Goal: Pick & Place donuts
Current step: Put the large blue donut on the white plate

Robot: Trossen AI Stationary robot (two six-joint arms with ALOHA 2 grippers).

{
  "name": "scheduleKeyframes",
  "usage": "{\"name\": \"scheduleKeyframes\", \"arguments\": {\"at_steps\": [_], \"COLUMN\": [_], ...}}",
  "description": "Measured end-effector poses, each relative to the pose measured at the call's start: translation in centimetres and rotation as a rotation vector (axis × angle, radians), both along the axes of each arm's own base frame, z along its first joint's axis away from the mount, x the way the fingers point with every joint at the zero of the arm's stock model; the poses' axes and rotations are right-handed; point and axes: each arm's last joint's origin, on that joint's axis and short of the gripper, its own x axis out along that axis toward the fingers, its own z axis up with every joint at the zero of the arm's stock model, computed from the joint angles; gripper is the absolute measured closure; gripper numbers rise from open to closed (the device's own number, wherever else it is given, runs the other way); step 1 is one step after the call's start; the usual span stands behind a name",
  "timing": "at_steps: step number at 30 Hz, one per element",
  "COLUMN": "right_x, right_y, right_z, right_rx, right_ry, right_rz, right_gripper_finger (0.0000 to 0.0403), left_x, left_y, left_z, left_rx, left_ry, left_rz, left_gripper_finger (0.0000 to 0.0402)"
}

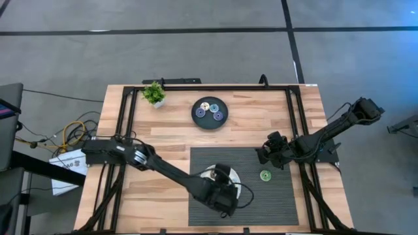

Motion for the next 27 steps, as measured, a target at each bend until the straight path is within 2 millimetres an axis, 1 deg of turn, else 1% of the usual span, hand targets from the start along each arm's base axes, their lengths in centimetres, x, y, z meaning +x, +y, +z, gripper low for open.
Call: {"name": "scheduleKeyframes", "arguments": {"at_steps": [3, 7, 10, 13, 18, 21, 27], "right_x": [0.0, 0.0, 0.0, 0.0, 0.0, 0.0, 0.0], "right_y": [0.0, 0.0, 0.0, 0.0, 0.0, 0.0, 0.0], "right_z": [0.0, 0.0, 0.0, 0.0, 0.0, 0.0, 0.0], "right_rx": [0.000, 0.000, 0.001, 0.002, 0.003, 0.003, 0.002], "right_ry": [0.001, 0.001, -0.001, -0.003, -0.005, -0.005, -0.005], "right_rz": [0.000, 0.000, -0.001, -0.001, -0.001, -0.001, 0.000], "right_gripper_finger": [0.0106, 0.0106, 0.0106, 0.0106, 0.0106, 0.0106, 0.0106], "left_x": [0.0, -0.5, -0.7, -0.8, -0.9, -1.3, -2.2], "left_y": [-0.4, -1.0, -1.4, -1.9, -2.6, -3.2, -4.1], "left_z": [-0.6, -0.7, -0.6, 0.1, 1.8, 2.6, 2.4], "left_rx": [-0.015, -0.028, 0.000, 0.016, 0.020, 0.011, -0.071], "left_ry": [0.021, 0.016, -0.005, -0.037, -0.095, -0.103, -0.091], "left_rz": [0.049, 0.093, 0.098, 0.098, 0.098, 0.091, 0.162], "left_gripper_finger": [0.0306, 0.0306, 0.0306, 0.0306, 0.0306, 0.0306, 0.0306]}}
